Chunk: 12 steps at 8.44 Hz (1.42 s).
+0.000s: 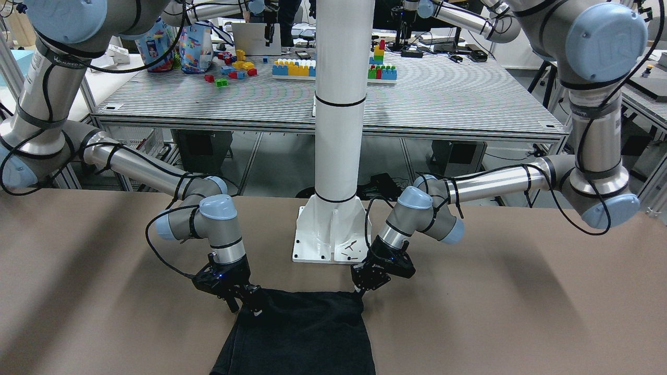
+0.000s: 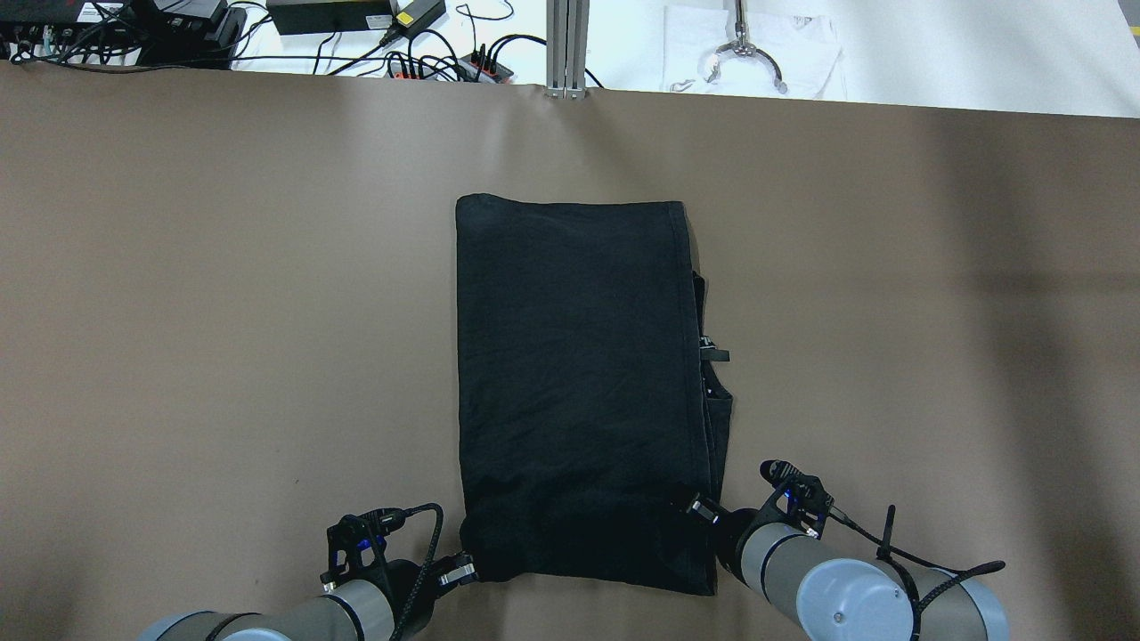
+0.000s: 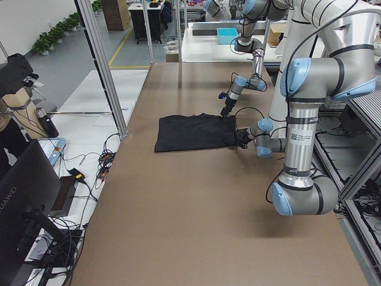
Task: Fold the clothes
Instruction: 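Grasp the shirt's near edge with both grippers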
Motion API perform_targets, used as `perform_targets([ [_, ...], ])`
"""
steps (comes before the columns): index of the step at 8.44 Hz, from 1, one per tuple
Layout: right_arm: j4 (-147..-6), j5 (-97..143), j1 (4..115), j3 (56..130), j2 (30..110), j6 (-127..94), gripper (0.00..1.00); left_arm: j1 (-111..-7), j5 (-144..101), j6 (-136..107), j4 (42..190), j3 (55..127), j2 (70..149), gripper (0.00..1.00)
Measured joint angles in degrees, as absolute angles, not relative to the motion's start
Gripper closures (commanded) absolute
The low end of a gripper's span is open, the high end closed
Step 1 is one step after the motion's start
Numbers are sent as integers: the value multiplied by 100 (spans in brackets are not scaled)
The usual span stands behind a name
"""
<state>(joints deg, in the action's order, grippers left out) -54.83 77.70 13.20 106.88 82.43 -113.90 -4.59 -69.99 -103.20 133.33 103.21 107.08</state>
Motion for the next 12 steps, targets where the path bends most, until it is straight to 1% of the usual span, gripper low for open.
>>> perform_targets([
  [1, -5458, 7750, 1327, 10663, 8239, -11435, 60, -461, -7000, -10319, 13333, 10320, 10706, 100],
  [3, -5478, 7726, 1369, 10653, 8208, -11593, 58, -460, -7001, -10321, 13333, 10317, 10705, 100],
  [4, -5517, 7722, 1396, 10639, 8211, -11625, 61, -461, -7000, -10321, 13333, 10308, 10705, 100],
  [5, -5540, 7719, 1425, 10636, 8209, -11642, 75, -462, -6998, -10320, 13333, 10292, 10705, 100],
  [6, -5590, 7718, 1456, 10636, 8193, -11649, 96, -462, -6997, -10319, 13333, 10279, 10705, 100],
  [7, -5665, 7717, 1503, 10640, 8131, -11652, 100, -460, -6996, -10319, 13333, 10271, 10705, 100],
  [12, -5797, 7725, 1634, 10944, 8050, -11654, 100, -507, -7010, -10284, 13333, 10367, 10711, 100],
])
